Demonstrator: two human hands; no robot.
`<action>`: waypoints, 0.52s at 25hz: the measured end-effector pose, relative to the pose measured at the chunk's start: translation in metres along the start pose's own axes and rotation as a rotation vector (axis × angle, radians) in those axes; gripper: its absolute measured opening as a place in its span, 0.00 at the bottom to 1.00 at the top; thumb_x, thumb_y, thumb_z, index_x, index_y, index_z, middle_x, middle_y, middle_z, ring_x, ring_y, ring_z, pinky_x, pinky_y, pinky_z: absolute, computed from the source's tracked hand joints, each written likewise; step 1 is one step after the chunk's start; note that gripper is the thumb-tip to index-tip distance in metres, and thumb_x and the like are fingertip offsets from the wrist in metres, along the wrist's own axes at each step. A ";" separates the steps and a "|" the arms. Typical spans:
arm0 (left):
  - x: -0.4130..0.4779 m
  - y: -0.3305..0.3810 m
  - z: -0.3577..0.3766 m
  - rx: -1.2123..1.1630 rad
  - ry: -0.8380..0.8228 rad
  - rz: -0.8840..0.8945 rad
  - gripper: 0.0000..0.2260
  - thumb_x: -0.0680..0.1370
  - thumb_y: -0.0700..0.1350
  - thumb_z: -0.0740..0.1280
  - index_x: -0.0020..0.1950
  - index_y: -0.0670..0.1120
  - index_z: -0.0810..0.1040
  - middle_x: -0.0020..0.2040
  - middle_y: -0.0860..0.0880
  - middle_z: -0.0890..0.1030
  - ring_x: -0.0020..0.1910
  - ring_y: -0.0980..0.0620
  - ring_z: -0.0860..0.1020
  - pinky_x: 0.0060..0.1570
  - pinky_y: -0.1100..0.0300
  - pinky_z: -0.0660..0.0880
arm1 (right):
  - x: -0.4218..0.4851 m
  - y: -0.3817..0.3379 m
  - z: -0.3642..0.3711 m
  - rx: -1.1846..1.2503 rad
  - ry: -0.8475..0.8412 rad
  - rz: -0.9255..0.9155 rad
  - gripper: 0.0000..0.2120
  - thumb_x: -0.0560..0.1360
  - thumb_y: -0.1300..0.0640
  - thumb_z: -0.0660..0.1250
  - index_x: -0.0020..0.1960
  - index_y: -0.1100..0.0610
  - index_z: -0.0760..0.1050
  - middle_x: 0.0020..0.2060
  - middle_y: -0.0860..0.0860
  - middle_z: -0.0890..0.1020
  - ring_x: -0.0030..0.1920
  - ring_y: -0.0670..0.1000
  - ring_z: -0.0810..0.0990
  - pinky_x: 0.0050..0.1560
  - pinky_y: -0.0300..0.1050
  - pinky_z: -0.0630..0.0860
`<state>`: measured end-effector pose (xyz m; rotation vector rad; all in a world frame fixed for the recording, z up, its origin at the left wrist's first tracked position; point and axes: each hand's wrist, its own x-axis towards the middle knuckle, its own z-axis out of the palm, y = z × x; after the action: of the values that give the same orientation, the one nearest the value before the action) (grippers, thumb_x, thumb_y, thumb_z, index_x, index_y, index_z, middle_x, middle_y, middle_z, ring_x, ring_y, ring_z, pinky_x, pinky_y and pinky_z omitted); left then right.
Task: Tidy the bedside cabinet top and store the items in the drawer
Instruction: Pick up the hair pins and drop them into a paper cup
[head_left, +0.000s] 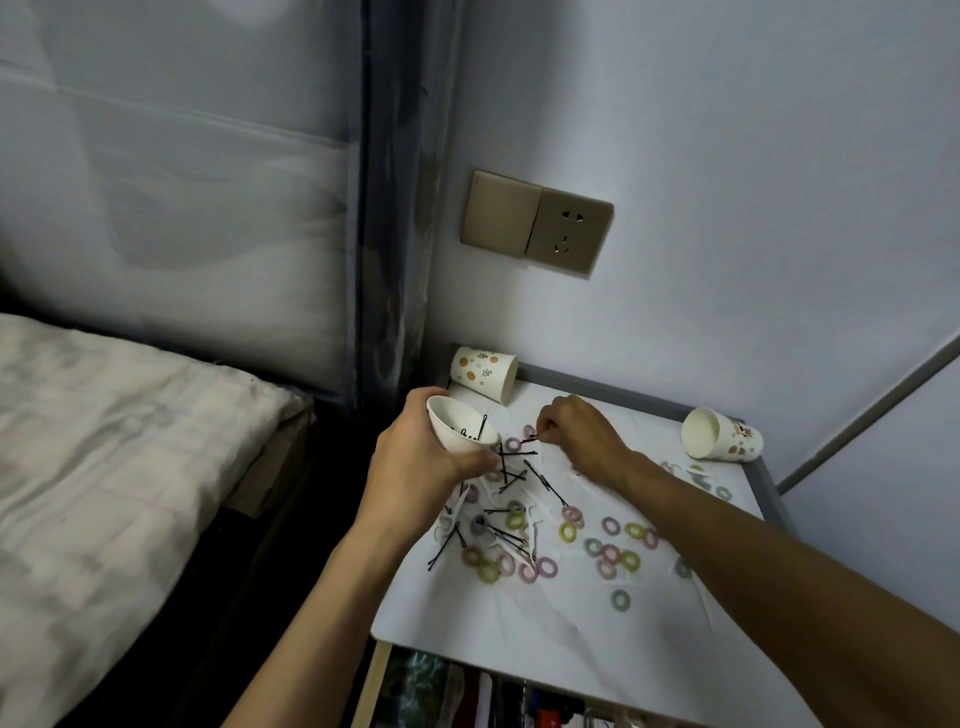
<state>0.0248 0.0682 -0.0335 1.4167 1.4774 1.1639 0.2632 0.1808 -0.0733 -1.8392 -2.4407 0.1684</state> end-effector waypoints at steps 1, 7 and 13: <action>0.000 0.000 0.000 0.001 -0.005 0.003 0.30 0.61 0.47 0.81 0.58 0.56 0.72 0.48 0.57 0.79 0.45 0.60 0.78 0.36 0.66 0.72 | -0.003 0.002 0.000 -0.012 -0.017 -0.003 0.07 0.77 0.60 0.66 0.50 0.61 0.81 0.48 0.56 0.80 0.52 0.55 0.76 0.52 0.49 0.72; -0.002 0.003 0.001 -0.005 -0.005 0.012 0.29 0.62 0.47 0.81 0.57 0.56 0.72 0.47 0.57 0.79 0.44 0.60 0.78 0.34 0.69 0.72 | -0.020 0.014 -0.001 -0.024 -0.018 0.053 0.03 0.77 0.63 0.63 0.48 0.58 0.75 0.43 0.54 0.81 0.45 0.56 0.79 0.46 0.51 0.75; -0.002 0.004 -0.003 -0.015 0.012 0.013 0.28 0.62 0.48 0.81 0.56 0.57 0.72 0.45 0.58 0.79 0.43 0.62 0.77 0.32 0.73 0.71 | -0.026 0.019 -0.012 0.145 0.102 0.009 0.05 0.75 0.59 0.71 0.48 0.58 0.84 0.42 0.51 0.86 0.44 0.48 0.83 0.46 0.45 0.77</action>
<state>0.0234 0.0657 -0.0286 1.4138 1.4671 1.1913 0.2900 0.1612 -0.0644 -1.7534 -2.2888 0.2387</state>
